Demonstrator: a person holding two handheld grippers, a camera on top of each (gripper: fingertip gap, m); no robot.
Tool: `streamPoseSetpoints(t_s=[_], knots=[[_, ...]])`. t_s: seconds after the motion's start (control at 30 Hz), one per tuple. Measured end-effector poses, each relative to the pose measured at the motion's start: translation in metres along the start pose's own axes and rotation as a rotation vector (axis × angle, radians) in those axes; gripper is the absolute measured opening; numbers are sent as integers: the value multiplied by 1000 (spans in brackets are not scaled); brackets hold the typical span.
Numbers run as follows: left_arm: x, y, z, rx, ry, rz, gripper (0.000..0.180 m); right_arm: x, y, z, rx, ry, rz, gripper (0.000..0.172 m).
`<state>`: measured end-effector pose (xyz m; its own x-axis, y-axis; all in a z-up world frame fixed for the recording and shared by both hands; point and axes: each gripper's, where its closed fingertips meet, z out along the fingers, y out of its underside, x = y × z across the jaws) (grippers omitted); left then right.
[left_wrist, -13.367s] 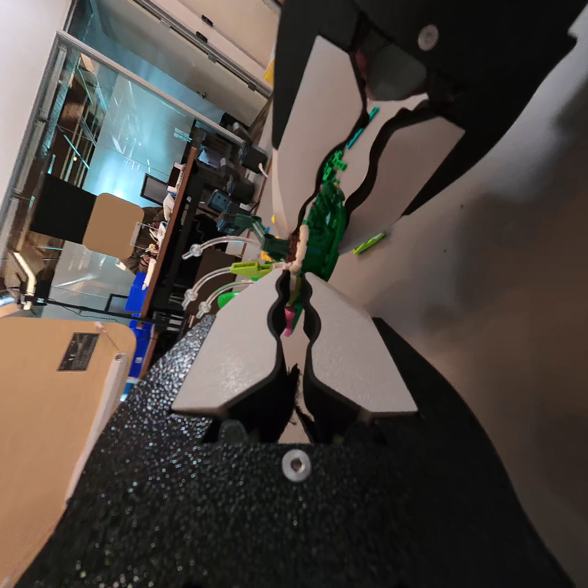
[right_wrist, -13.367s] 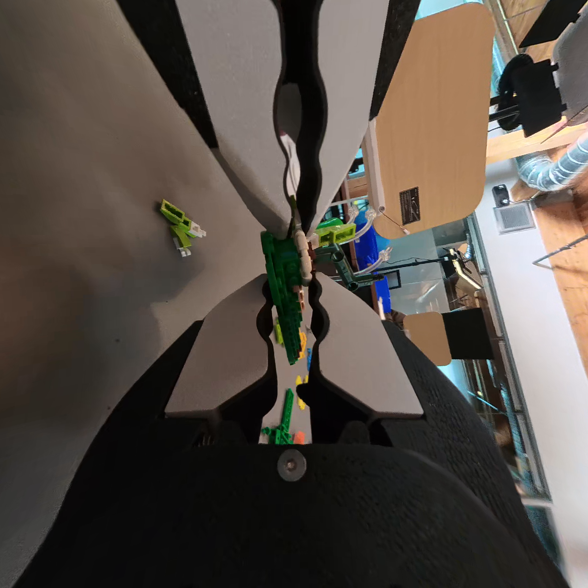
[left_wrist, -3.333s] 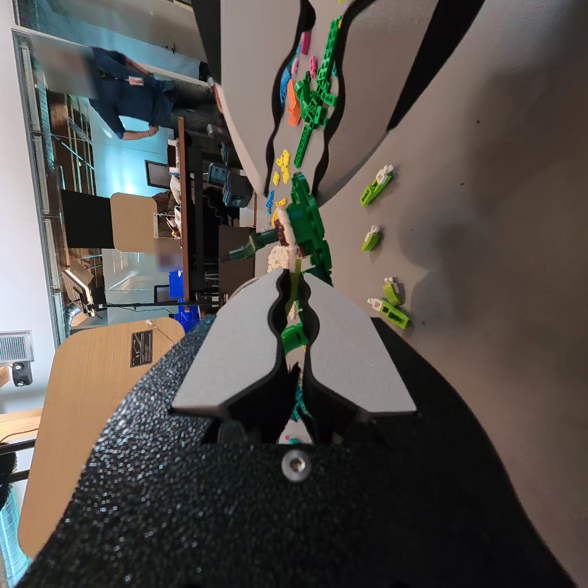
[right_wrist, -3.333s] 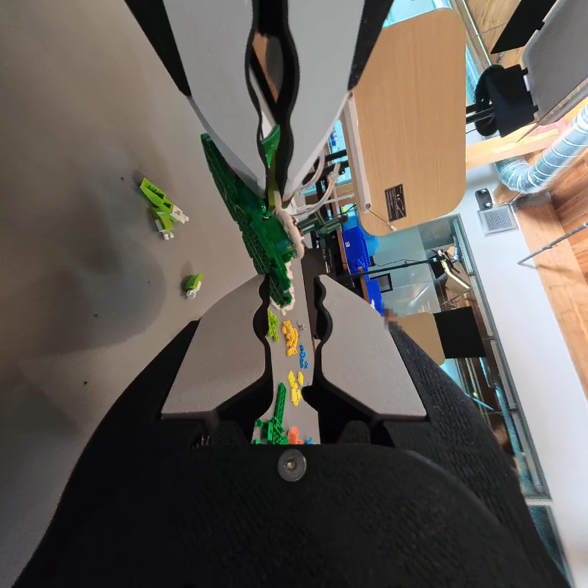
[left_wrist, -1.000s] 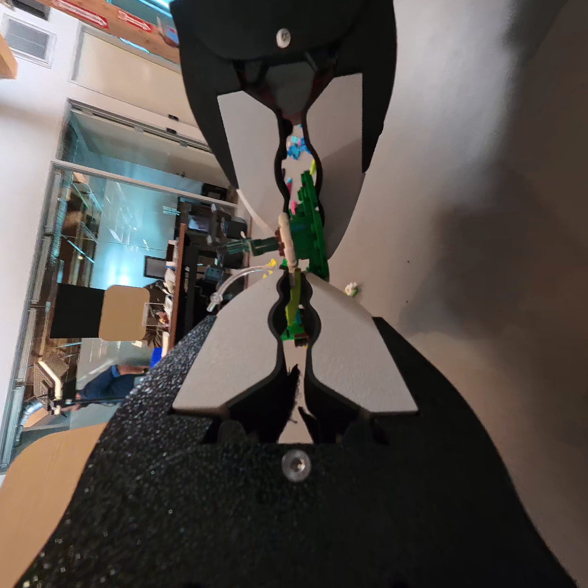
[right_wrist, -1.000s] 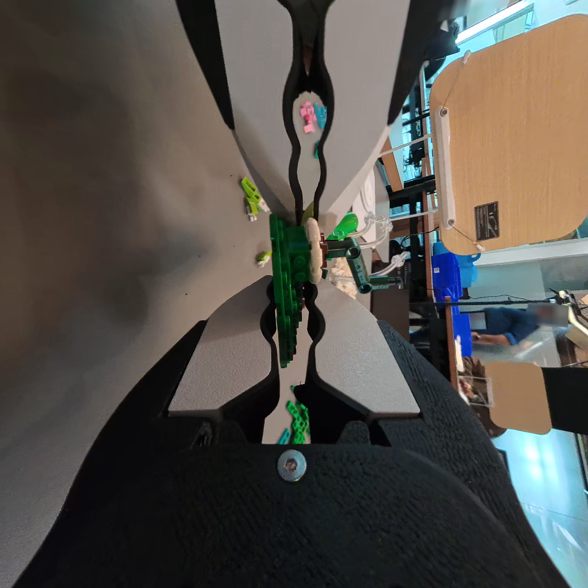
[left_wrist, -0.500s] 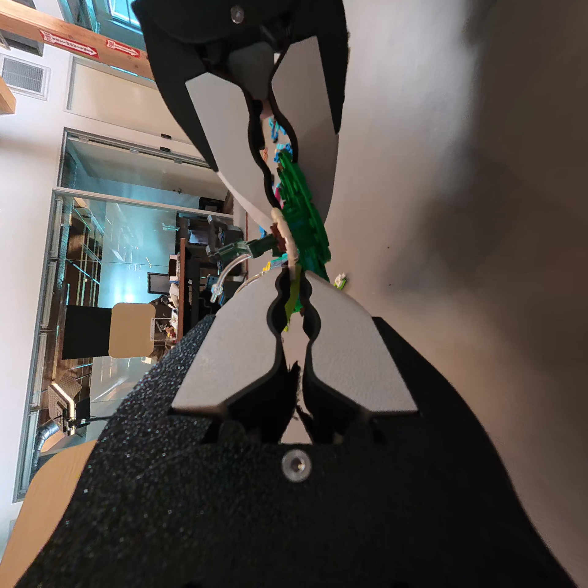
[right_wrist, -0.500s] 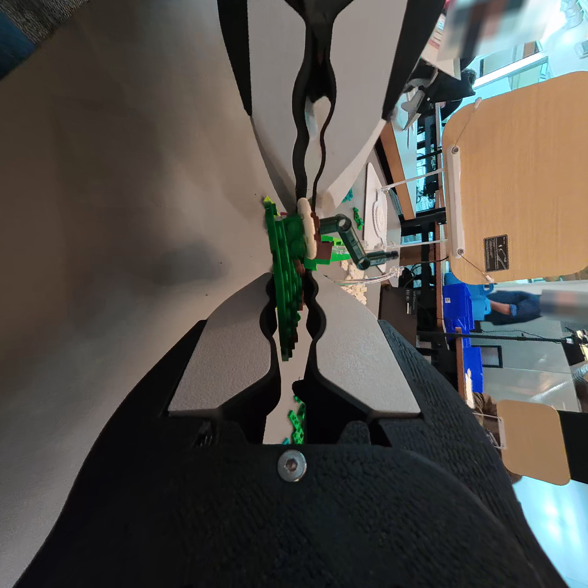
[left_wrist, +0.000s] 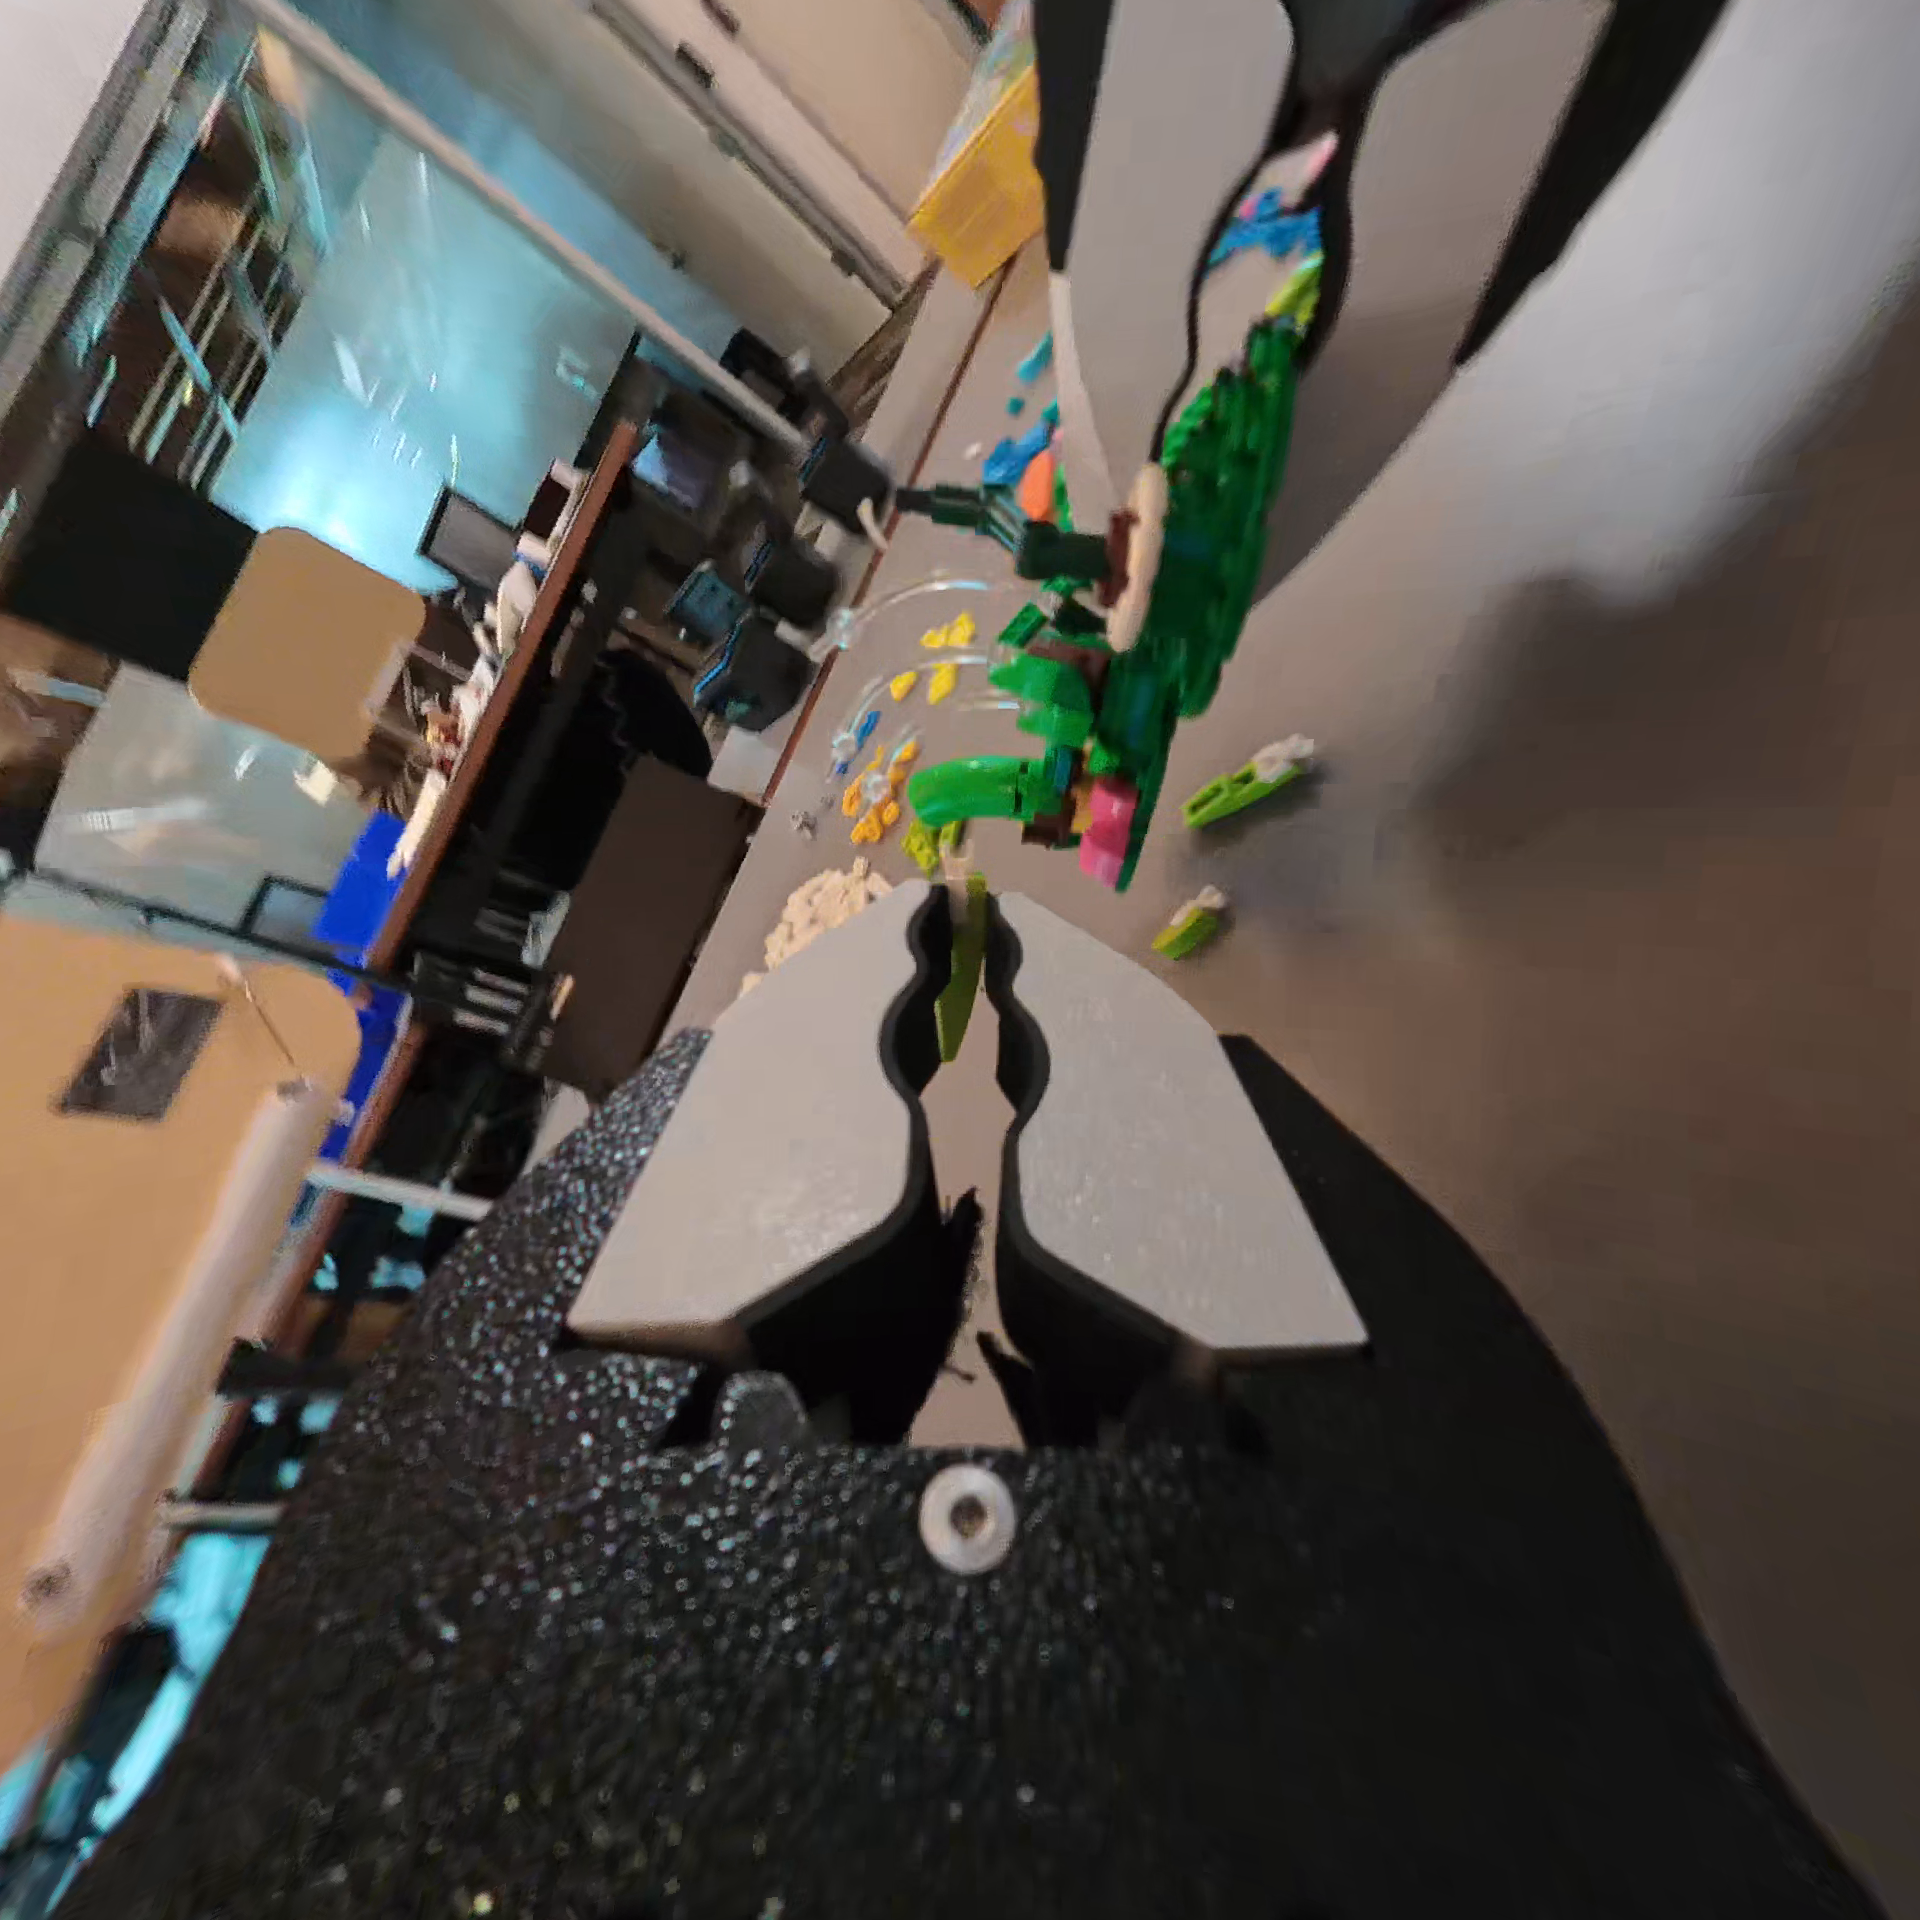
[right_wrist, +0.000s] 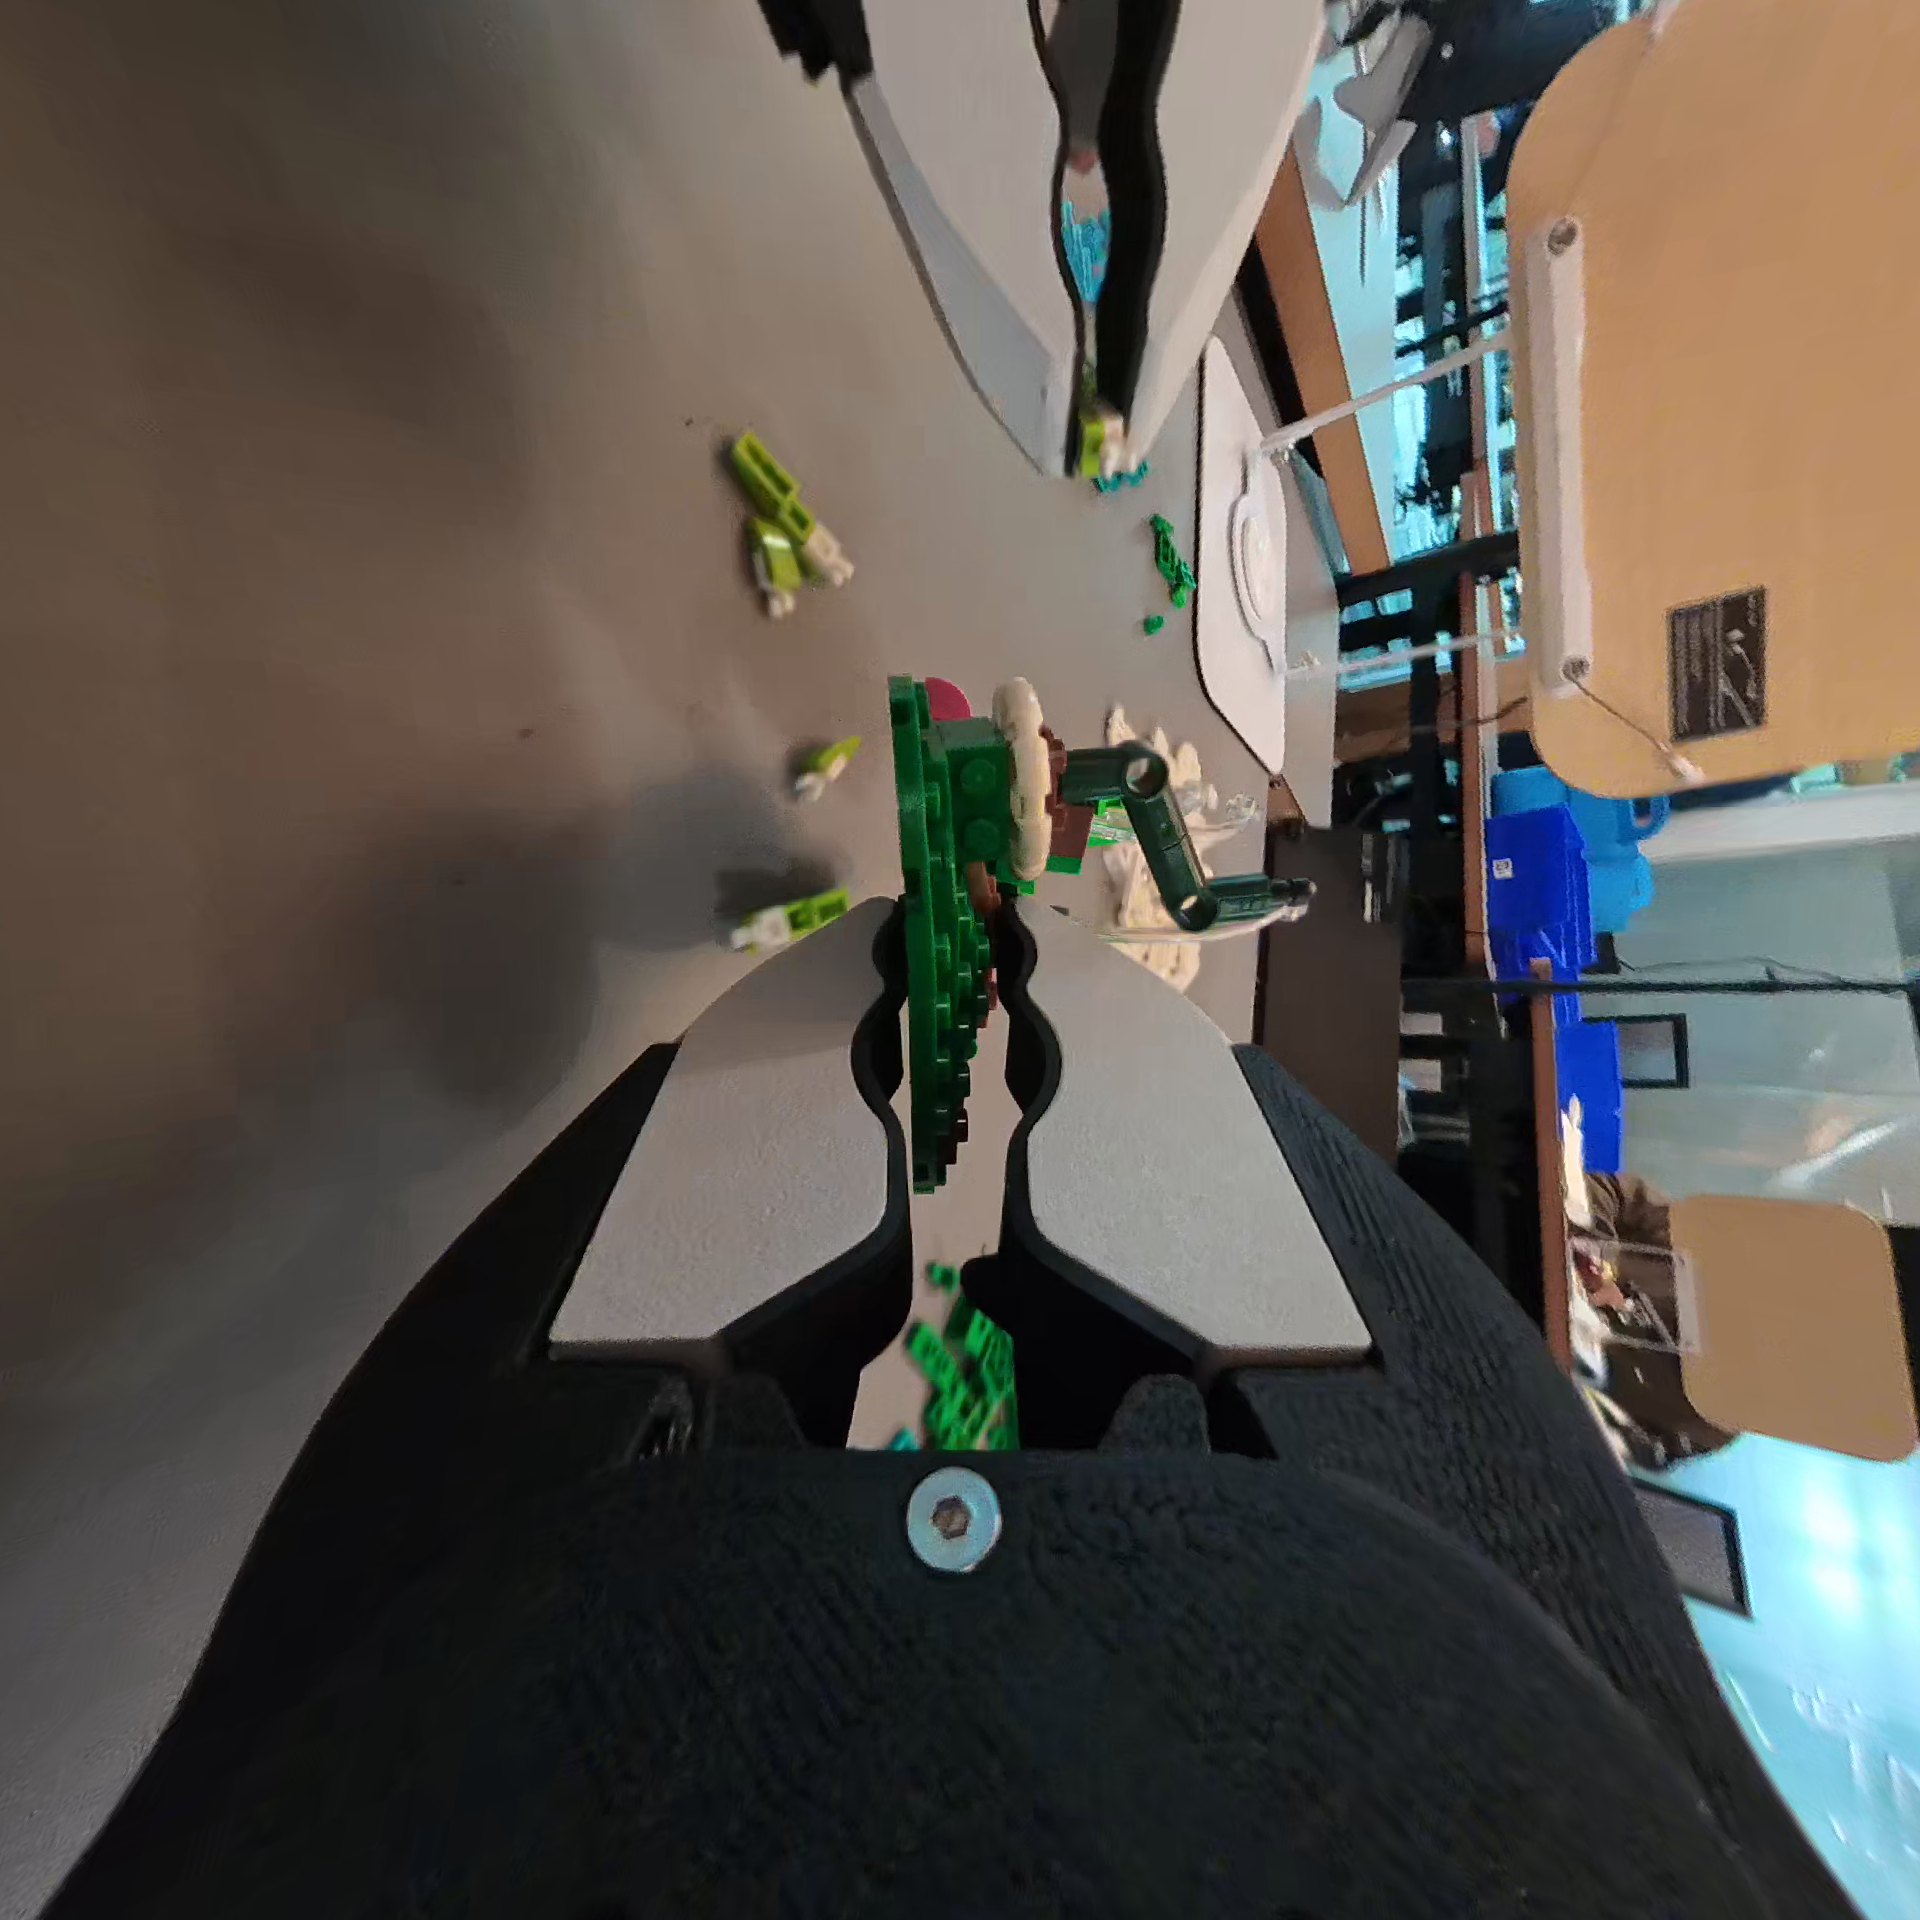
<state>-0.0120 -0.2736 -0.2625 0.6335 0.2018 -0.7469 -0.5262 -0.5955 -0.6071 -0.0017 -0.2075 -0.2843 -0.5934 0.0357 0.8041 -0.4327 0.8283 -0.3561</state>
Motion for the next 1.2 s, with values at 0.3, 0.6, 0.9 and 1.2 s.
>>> streamPoseSetpoints(t_s=[0.3, 0.6, 0.9, 1.2], knots=[[-75, 56, -32, 15, -531, -238, 6, 51, -12, 126, -15, -48, -167, 15], [-95, 74, -50, 122, -586, -461, 6, 58, -47, 202, -9, -117, -295, 19], [-90, 74, -44, 97, -555, -438, 6, 57, -31, 164, -124, -361, 45, 85], [-47, 27, -16, 251, -274, -336, 6, 56, -47, 55, 302, -277, 786, 50]])
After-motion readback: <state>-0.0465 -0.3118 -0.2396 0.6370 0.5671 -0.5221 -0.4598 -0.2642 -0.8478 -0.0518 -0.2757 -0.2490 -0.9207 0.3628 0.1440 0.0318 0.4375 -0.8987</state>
